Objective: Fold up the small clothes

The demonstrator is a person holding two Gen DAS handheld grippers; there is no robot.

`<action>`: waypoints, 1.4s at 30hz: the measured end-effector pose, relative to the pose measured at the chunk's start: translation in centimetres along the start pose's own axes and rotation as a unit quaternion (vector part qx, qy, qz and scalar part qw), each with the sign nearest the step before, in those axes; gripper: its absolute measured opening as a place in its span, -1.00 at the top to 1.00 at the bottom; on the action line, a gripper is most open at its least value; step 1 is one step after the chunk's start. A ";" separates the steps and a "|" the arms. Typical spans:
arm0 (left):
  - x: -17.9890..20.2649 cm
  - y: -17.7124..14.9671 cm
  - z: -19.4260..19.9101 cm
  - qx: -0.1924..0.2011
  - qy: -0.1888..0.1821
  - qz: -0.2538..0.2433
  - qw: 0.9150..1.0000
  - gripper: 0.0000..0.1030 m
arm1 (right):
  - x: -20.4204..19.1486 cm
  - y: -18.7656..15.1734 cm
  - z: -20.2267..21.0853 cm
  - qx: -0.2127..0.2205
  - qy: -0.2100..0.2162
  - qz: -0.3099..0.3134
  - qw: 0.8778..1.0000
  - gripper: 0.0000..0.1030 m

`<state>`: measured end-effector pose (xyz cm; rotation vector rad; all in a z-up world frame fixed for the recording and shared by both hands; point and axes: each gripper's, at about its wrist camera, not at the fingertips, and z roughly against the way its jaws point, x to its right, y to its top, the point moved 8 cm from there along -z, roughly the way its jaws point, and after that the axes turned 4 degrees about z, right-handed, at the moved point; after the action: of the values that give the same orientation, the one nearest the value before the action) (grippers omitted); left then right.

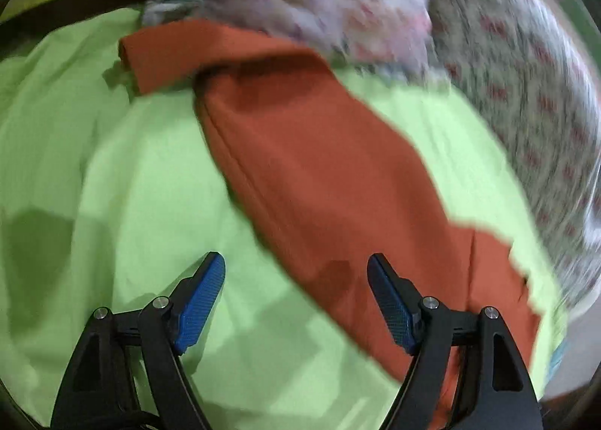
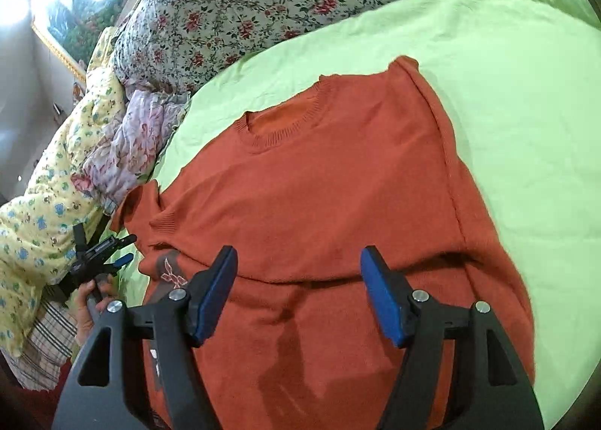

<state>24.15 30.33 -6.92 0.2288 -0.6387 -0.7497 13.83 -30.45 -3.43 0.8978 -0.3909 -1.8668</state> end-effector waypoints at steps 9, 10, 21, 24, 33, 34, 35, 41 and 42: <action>-0.4 7.0 -3.3 0.041 0.041 -0.007 0.998 -0.34 | -1.4 -2.4 0.1 -0.006 0.025 -0.016 1.000 -0.33; -0.4 7.5 -3.3 0.049 0.043 -0.008 0.998 0.23 | -1.7 -2.6 0.0 -0.007 0.026 -0.016 1.000 -0.33; 13.6 0.8 5.2 0.084 -0.078 -0.161 0.980 0.92 | -3.3 -3.3 2.0 0.024 0.042 -0.013 0.999 -0.33; 20.6 -3.7 6.5 0.079 -0.115 -0.224 0.965 0.92 | -2.9 -3.5 2.8 0.035 0.044 -0.023 0.998 -0.33; 34.5 -21.0 0.8 0.002 -0.126 -0.386 0.914 0.89 | 1.1 -5.0 7.2 0.072 0.034 -0.079 0.994 -0.33; 35.1 -22.4 -0.2 -0.008 -0.117 -0.397 0.911 0.86 | 1.4 -5.1 7.5 0.074 0.030 -0.082 0.993 -0.33; 35.4 -23.8 -1.6 -0.020 -0.106 -0.410 0.906 0.81 | 1.9 -5.3 8.0 0.076 0.028 -0.087 0.993 -0.33; 34.1 -28.7 -3.3 -0.071 -0.097 -0.443 0.888 -0.16 | 4.0 -5.9 9.2 0.085 0.017 -0.103 0.991 -0.33; 33.6 -29.0 -2.7 -0.069 -0.098 -0.446 0.887 -0.23 | 4.2 -5.9 9.2 0.085 0.016 -0.105 0.991 -0.33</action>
<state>28.15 -13.96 -5.61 0.3212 -0.6597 -1.7213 2.33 -32.54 -2.59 1.1194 -0.4553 -2.0310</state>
